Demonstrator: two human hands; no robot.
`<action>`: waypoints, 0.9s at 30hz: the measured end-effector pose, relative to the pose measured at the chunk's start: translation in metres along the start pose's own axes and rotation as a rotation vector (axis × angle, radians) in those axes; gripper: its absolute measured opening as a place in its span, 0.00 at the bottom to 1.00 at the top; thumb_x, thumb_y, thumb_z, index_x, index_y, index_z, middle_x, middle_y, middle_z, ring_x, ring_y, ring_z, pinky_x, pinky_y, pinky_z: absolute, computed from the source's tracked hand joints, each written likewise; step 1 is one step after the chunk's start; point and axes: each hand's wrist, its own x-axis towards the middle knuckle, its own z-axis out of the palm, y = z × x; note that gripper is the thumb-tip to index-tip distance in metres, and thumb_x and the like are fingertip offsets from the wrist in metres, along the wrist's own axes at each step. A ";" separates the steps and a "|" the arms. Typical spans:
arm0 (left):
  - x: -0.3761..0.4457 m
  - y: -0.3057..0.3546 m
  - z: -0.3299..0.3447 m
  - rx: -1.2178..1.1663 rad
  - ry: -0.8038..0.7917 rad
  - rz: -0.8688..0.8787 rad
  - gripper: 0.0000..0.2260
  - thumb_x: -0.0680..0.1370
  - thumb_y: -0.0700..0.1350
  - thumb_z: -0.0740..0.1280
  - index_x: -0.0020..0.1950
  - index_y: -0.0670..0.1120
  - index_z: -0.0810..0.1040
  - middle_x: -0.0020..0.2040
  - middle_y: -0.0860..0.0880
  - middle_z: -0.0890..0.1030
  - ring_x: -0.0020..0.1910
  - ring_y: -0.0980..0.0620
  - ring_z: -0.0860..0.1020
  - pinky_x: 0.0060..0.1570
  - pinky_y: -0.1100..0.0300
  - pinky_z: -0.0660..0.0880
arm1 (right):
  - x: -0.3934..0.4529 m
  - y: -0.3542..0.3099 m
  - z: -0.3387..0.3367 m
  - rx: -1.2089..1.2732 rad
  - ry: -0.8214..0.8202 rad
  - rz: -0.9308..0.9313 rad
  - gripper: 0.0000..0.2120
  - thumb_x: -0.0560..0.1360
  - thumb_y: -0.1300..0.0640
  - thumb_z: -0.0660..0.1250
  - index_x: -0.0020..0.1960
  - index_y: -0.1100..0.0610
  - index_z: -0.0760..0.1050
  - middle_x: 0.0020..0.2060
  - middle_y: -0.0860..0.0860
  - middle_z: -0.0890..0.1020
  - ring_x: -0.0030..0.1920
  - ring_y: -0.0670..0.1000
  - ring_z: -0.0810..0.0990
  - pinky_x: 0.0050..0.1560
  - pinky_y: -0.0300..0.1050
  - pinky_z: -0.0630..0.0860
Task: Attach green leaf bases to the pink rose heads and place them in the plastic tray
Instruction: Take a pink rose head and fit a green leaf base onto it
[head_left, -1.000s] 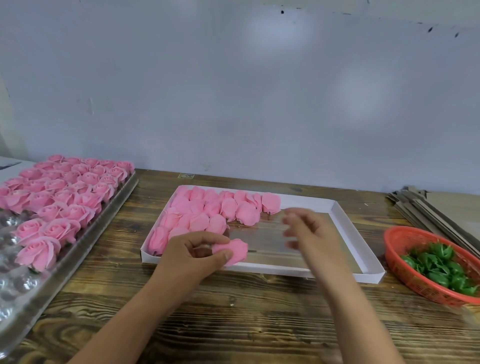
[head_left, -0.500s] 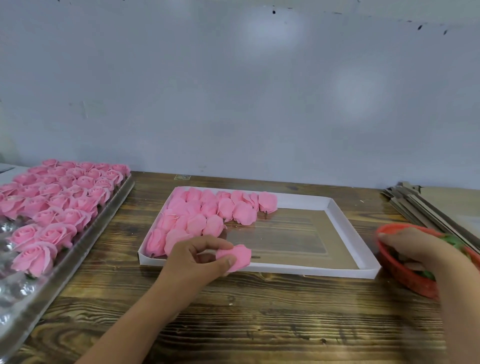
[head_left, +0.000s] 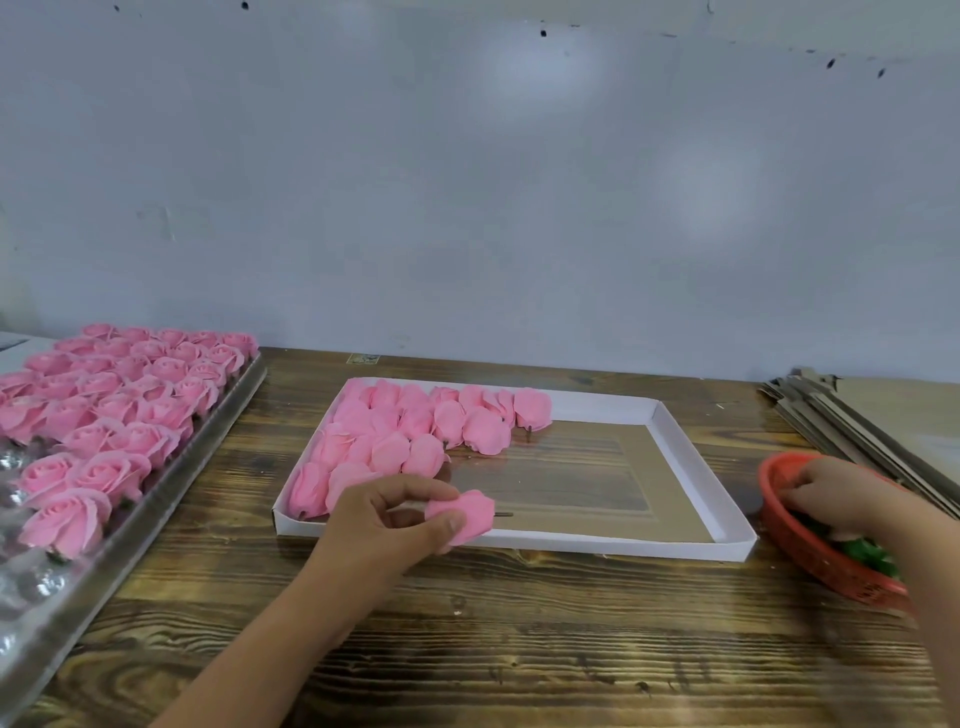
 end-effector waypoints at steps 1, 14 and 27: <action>0.000 0.000 0.000 0.000 0.004 0.001 0.14 0.62 0.55 0.77 0.47 0.60 0.86 0.46 0.56 0.86 0.46 0.58 0.83 0.42 0.68 0.79 | 0.000 0.000 0.000 0.026 0.004 0.006 0.11 0.80 0.60 0.61 0.43 0.61 0.79 0.35 0.57 0.78 0.38 0.56 0.78 0.30 0.41 0.75; 0.000 0.002 -0.001 0.003 0.017 0.001 0.11 0.64 0.53 0.78 0.46 0.60 0.86 0.47 0.59 0.85 0.45 0.61 0.82 0.41 0.67 0.78 | 0.004 0.008 0.001 0.087 0.076 0.028 0.20 0.73 0.66 0.64 0.23 0.57 0.71 0.18 0.50 0.70 0.23 0.52 0.70 0.29 0.41 0.67; -0.002 0.004 0.000 0.008 0.026 0.009 0.10 0.71 0.45 0.78 0.45 0.61 0.86 0.41 0.62 0.84 0.39 0.65 0.81 0.38 0.70 0.77 | 0.012 0.019 -0.007 0.178 0.196 0.162 0.06 0.74 0.65 0.67 0.42 0.68 0.77 0.35 0.63 0.79 0.38 0.62 0.79 0.43 0.57 0.78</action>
